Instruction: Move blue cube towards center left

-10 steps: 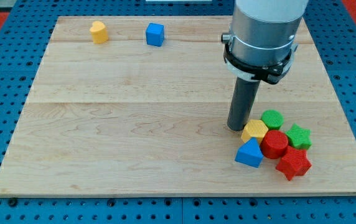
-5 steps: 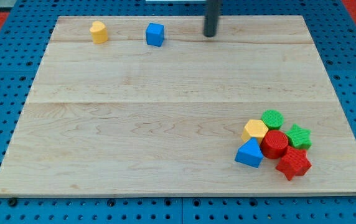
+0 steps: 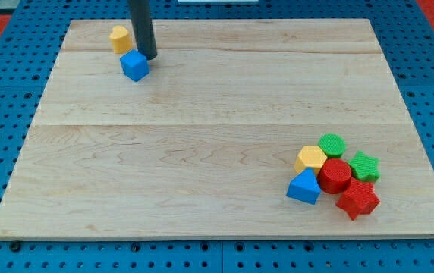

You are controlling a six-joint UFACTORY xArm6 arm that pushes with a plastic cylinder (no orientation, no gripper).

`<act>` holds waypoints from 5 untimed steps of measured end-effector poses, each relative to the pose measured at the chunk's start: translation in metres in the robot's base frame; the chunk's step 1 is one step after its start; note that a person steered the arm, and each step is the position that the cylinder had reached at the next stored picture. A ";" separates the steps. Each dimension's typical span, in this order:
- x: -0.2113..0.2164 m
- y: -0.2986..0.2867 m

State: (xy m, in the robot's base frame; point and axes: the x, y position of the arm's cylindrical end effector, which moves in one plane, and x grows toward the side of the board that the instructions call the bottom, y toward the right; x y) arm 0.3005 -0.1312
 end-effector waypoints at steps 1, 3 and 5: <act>0.020 -0.041; 0.094 -0.059; 0.114 -0.125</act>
